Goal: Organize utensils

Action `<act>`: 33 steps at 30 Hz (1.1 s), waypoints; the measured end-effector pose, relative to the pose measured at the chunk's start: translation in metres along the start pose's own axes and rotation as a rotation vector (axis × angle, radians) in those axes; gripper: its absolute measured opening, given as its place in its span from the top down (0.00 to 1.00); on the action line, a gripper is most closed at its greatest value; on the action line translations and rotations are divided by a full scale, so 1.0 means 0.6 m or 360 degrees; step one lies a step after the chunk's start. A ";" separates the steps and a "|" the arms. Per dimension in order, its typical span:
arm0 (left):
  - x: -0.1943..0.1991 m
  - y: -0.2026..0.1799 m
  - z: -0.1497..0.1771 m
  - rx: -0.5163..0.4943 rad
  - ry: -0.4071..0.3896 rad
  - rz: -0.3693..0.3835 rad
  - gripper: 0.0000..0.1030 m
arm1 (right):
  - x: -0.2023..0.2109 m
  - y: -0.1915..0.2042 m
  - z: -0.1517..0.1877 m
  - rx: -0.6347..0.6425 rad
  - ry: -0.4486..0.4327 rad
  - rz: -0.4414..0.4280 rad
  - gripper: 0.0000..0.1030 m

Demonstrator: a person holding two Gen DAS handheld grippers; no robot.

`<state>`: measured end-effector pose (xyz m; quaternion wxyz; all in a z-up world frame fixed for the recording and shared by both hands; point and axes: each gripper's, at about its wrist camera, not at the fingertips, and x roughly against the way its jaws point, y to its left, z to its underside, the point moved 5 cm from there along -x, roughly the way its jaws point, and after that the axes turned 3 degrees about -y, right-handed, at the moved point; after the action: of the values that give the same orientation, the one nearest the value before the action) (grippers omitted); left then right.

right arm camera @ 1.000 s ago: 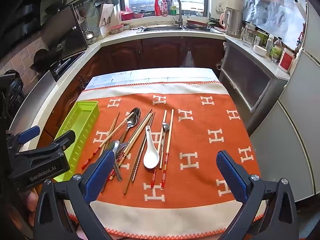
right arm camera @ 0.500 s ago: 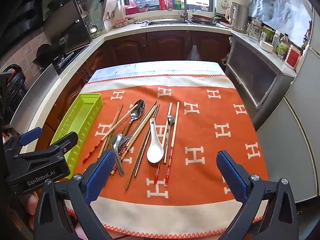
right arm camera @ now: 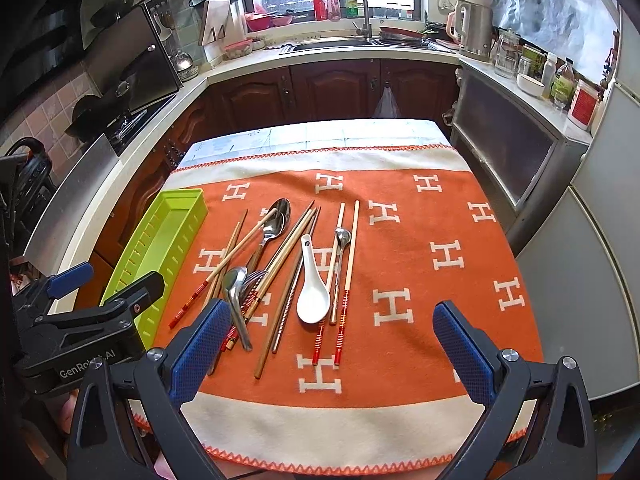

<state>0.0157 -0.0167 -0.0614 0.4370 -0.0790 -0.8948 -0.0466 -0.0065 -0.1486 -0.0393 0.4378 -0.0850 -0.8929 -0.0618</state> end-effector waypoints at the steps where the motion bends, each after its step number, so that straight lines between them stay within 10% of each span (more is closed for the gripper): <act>1: -0.001 -0.001 0.000 -0.0001 0.0003 0.0002 0.01 | 0.000 0.000 0.000 0.0000 -0.0001 0.0000 0.00; 33: -0.005 -0.014 0.008 -0.0013 0.0014 0.0013 0.01 | 0.005 0.007 0.003 -0.0001 -0.0006 -0.0008 0.02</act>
<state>0.0124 -0.0247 -0.0666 0.4408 -0.0842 -0.8923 -0.0488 -0.0087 -0.1442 -0.0380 0.4359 -0.0832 -0.8939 -0.0631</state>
